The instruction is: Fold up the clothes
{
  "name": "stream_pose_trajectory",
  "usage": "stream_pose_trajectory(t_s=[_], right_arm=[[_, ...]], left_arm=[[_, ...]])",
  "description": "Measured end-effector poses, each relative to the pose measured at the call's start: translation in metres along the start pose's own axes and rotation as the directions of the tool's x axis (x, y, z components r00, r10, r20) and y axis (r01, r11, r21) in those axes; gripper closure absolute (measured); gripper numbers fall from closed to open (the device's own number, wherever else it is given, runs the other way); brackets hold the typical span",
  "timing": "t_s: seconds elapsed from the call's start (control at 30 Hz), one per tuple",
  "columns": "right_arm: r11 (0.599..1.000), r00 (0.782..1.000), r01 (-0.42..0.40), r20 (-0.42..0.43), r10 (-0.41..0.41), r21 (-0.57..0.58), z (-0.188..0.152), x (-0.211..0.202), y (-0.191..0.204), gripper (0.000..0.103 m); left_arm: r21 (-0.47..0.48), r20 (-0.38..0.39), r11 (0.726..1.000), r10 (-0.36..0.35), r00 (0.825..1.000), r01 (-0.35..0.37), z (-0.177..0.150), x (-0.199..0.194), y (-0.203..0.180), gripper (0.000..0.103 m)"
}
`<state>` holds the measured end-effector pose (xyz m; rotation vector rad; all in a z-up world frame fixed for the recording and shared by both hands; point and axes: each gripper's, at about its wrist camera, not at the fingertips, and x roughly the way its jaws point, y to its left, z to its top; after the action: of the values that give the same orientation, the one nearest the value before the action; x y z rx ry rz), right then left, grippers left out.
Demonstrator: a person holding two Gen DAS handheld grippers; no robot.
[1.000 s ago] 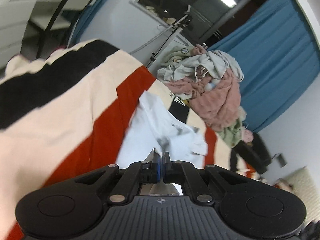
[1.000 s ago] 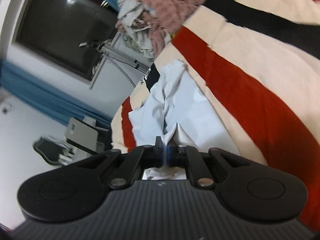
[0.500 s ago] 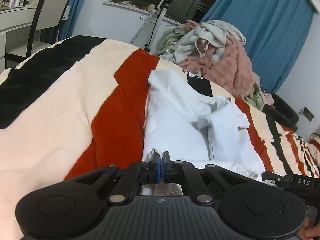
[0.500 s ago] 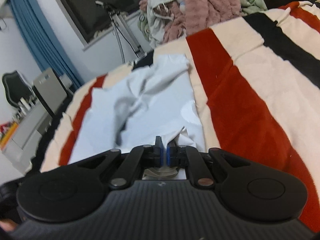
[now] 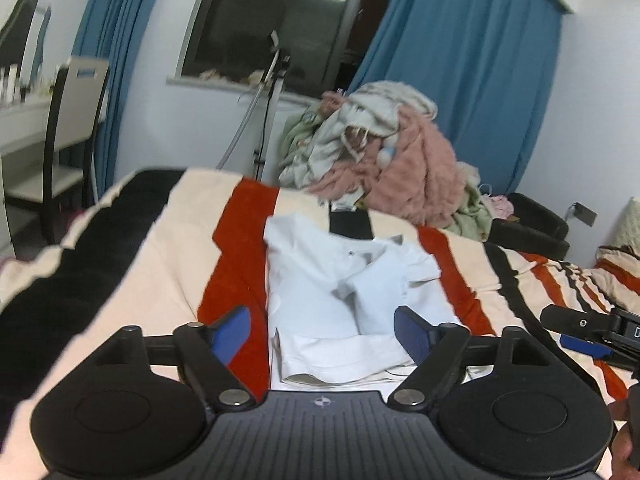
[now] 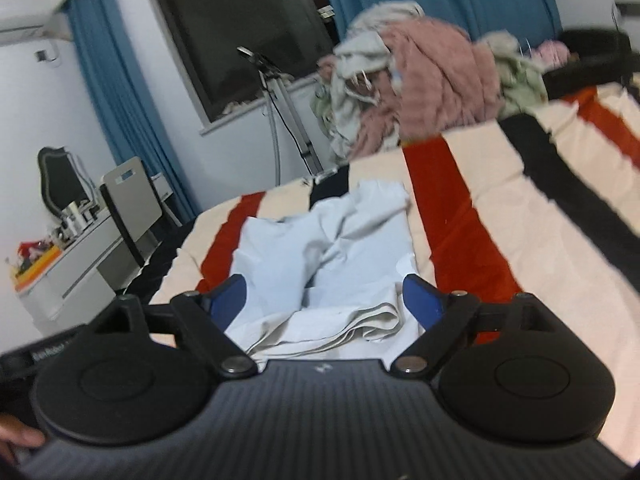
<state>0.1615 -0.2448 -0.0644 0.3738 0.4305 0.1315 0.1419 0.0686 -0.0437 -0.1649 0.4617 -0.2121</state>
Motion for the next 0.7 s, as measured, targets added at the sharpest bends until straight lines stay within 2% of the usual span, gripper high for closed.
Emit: stream_pose_trajectory(t_s=[0.4, 0.7], right_arm=[[0.998, 0.995, 0.056, 0.085, -0.052, -0.042, -0.029, -0.077, 0.019, 0.016], [0.990, 0.990, 0.110, 0.095, -0.101, -0.092, -0.039, -0.085, 0.024, 0.016]], left_arm=[[0.060, 0.001, 0.998, -0.008, 1.000, 0.008, -0.025, -0.069, -0.022, 0.018], [0.046, -0.016, 0.999, -0.005, 1.000, 0.005, -0.041, -0.084, -0.021, 0.017]])
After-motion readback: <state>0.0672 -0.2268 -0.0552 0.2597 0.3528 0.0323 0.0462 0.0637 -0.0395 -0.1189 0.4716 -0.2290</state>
